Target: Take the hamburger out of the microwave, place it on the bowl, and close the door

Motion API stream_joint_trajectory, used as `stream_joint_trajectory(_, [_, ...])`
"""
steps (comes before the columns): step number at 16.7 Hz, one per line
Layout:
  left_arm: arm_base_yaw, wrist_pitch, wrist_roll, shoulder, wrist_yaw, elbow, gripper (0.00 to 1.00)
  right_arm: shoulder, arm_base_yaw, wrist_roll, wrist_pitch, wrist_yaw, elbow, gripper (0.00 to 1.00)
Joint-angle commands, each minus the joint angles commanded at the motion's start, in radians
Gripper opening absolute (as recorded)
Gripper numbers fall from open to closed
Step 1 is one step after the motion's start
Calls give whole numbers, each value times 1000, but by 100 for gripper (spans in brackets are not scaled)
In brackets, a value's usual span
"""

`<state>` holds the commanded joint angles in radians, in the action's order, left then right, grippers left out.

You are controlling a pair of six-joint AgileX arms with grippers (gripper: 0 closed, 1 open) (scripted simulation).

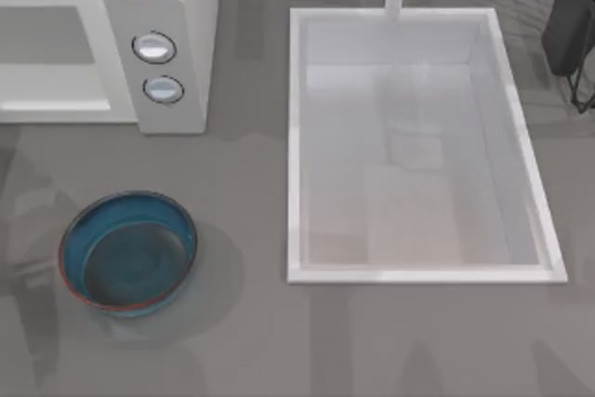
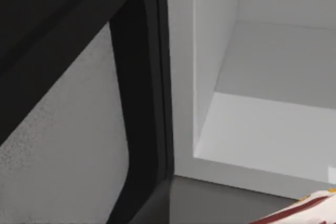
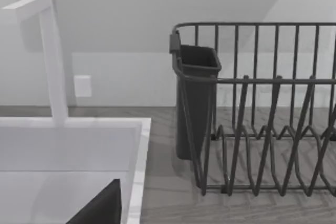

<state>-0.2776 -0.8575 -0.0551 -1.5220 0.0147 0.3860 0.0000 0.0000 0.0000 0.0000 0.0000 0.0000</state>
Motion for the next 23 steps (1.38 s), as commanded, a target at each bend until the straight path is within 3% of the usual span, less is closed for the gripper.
stream_joint_trajectory(4, [14, 113, -139, -52, 91, 101, 0, 0, 0, 0, 0, 0, 0, 100])
stream_joint_trajectory(8, [40, 372, -415, -139, 245, 272, 0, 0, 0, 0, 0, 0, 0, 100])
stream_joint_trajectory(17, [107, 1303, -1284, -383, 627, 673, 0, 0, 0, 0, 0, 0, 0, 100])
stream_joint_trajectory(23, [146, 1853, -1809, -536, 804, 834, 0, 0, 0, 0, 0, 0, 0, 100])
